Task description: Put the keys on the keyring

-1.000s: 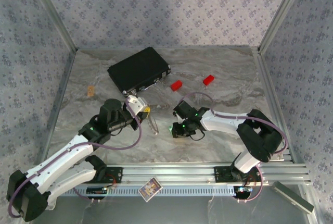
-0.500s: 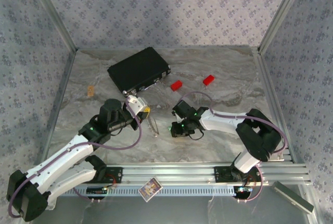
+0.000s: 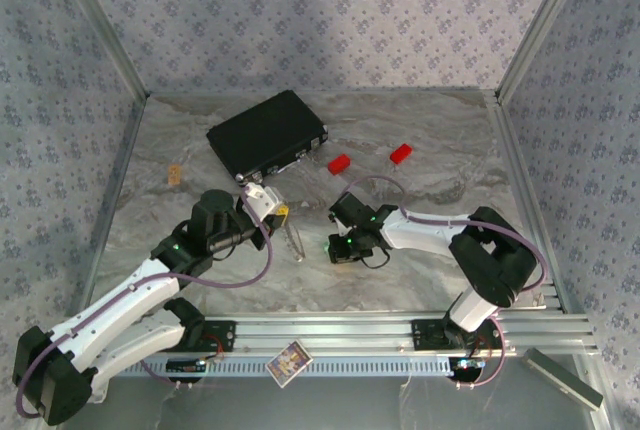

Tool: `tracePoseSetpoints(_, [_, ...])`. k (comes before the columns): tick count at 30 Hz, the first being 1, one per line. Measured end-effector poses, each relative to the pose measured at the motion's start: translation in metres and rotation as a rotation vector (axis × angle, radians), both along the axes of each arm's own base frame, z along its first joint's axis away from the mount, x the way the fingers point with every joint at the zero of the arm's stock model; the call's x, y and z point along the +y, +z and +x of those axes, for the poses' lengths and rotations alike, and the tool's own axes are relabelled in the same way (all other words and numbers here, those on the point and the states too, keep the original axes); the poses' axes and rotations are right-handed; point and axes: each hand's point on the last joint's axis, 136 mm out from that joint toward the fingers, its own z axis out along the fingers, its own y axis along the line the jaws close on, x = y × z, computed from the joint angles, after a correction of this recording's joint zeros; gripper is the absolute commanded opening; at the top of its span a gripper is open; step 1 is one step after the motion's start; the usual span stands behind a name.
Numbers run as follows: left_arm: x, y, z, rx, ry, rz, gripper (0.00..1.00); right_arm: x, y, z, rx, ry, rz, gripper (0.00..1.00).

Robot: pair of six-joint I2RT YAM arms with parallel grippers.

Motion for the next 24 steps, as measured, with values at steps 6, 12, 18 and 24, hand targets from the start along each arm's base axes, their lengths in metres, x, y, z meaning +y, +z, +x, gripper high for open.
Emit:
tracePoseSetpoints(6, [0.000,0.000,0.000,0.000,0.000,0.000,0.00,0.001,0.001,0.002,-0.010,0.002,-0.001,0.00])
tracePoseSetpoints(12, [0.000,0.000,0.000,0.000,0.000,0.000,0.00,0.001,0.004,0.003,-0.030,0.014,-0.001,0.00])
tracePoseSetpoints(18, [0.000,0.001,0.000,-0.002,-0.001,-0.002,0.00,0.000,0.044,0.008,-0.190,0.047,0.081,0.00])
tracePoseSetpoints(24, [-0.001,0.005,-0.004,-0.014,-0.021,-0.010,0.00,0.009,0.102,0.013,-0.407,0.126,0.219,0.00])
